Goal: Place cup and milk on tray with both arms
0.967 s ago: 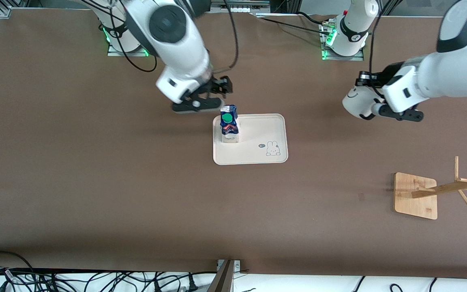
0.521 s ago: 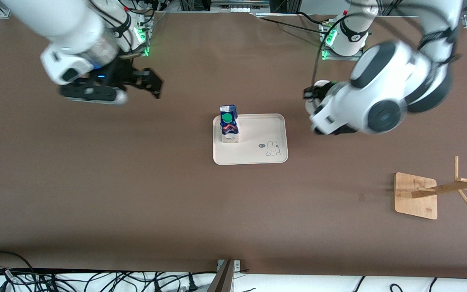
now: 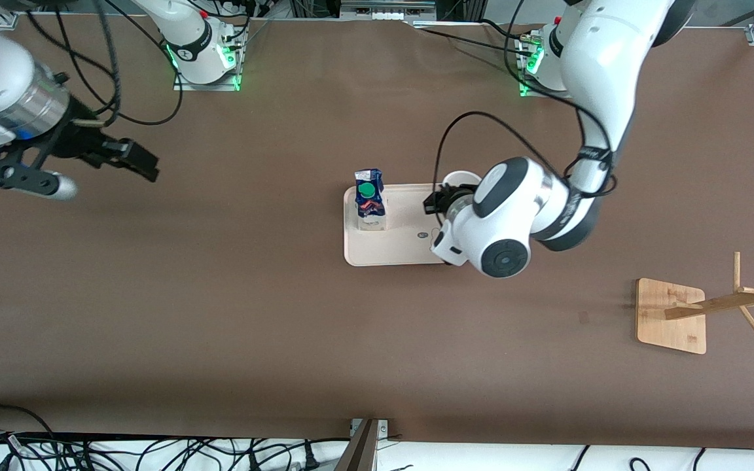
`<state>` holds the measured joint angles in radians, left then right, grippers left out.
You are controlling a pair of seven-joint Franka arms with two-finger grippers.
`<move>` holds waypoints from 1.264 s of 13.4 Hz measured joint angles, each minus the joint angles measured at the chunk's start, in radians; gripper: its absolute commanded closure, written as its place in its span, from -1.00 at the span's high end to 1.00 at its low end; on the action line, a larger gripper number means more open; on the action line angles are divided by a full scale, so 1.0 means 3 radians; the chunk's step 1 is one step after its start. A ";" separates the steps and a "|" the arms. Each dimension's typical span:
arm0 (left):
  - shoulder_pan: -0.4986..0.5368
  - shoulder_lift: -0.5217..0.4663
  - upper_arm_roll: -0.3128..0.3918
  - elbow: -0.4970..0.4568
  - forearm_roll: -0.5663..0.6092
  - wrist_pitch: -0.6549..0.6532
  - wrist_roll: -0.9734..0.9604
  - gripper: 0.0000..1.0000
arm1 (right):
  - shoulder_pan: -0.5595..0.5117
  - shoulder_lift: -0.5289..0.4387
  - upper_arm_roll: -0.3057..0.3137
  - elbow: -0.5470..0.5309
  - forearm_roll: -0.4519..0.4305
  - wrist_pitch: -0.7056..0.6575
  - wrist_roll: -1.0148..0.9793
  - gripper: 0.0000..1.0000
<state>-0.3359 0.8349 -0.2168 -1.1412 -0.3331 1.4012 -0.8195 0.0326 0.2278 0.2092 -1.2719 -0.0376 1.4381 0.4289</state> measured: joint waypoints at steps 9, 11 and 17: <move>-0.0140 0.0414 0.0000 0.0025 -0.0205 0.0291 -0.0076 -1.00 | -0.0211 0.0041 0.0001 -0.0639 -0.0280 0.0661 -0.0796 1.00; -0.0144 0.0472 -0.0001 0.0019 -0.0231 0.0396 -0.0115 -1.00 | -0.0218 -0.0012 0.0001 -0.0638 -0.0280 0.0667 -0.0949 1.00; -0.0126 0.0483 0.0021 0.0022 -0.0241 0.0447 -0.0137 1.00 | -0.0228 -0.0060 -0.0002 -0.0639 -0.0280 0.0646 -0.0998 1.00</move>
<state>-0.3738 0.9797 -0.2104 -1.1345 -0.4054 1.5351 -0.8606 -0.0358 0.2099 0.2088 -1.4636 -0.1216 1.6321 0.1294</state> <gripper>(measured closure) 0.559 0.000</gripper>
